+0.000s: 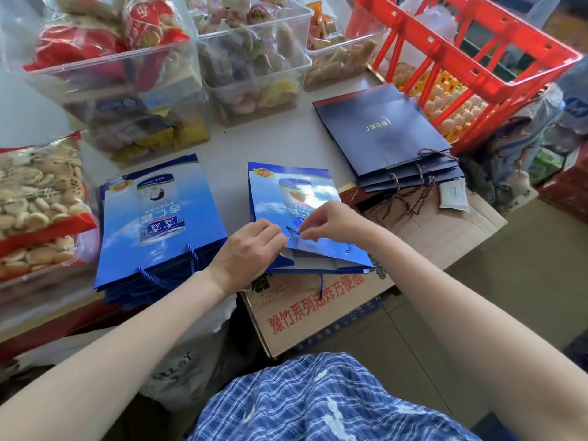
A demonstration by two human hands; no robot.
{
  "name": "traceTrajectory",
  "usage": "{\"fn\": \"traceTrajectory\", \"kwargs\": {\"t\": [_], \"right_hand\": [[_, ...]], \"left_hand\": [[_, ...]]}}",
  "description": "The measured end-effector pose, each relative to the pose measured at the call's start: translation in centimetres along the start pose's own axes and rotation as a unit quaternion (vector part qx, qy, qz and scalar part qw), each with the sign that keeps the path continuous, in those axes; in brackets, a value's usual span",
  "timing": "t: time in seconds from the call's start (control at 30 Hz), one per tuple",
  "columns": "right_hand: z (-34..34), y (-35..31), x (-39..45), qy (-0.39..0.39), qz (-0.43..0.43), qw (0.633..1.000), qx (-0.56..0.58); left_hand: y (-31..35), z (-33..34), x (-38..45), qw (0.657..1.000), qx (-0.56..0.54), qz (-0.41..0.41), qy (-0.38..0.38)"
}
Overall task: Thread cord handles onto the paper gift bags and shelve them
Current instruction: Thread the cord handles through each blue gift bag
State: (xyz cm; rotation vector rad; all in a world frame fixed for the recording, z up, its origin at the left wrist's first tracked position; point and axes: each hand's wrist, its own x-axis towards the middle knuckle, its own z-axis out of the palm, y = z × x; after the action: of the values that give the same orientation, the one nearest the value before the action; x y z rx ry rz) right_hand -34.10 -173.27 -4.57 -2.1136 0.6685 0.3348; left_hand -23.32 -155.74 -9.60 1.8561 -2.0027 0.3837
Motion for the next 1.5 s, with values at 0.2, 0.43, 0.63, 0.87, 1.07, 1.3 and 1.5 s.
{"fn": "traceTrajectory", "kwargs": {"t": [0.2,0.43,0.63,0.87,1.07,1.3,1.5], "right_hand": [[-0.6,-0.6,-0.3,0.039,-0.034,0.999,-0.017],[0.3,-1.6,0.1,0.057,-0.037,0.998,-0.006],[0.7,-2.1,0.8,0.05,-0.052,0.997,-0.022],[0.6,-2.5,1.6,0.049,-0.065,0.994,-0.071],[0.3,-2.8,2.3,0.027,-0.071,0.993,-0.093],[1.6,-2.6,2.4,0.013,-0.092,0.994,-0.056],[2.5,-0.5,1.1,-0.03,-0.07,0.997,-0.033]], "left_hand": [[-1.1,-0.1,-0.6,1.0,-0.014,-0.013,-0.004],[-1.2,-0.4,-1.1,1.0,-0.016,-0.009,-0.009],[-1.4,-0.5,-1.1,1.0,-0.02,-0.001,-0.002],[-1.9,-0.5,-1.3,1.0,-0.009,-0.004,0.005],[-2.0,-0.4,-1.1,1.0,-0.005,-0.002,0.012],[-2.0,-0.2,-0.7,0.999,-0.022,-0.034,0.016],[-1.1,0.3,-0.2,0.942,-0.199,-0.27,0.02]]}}
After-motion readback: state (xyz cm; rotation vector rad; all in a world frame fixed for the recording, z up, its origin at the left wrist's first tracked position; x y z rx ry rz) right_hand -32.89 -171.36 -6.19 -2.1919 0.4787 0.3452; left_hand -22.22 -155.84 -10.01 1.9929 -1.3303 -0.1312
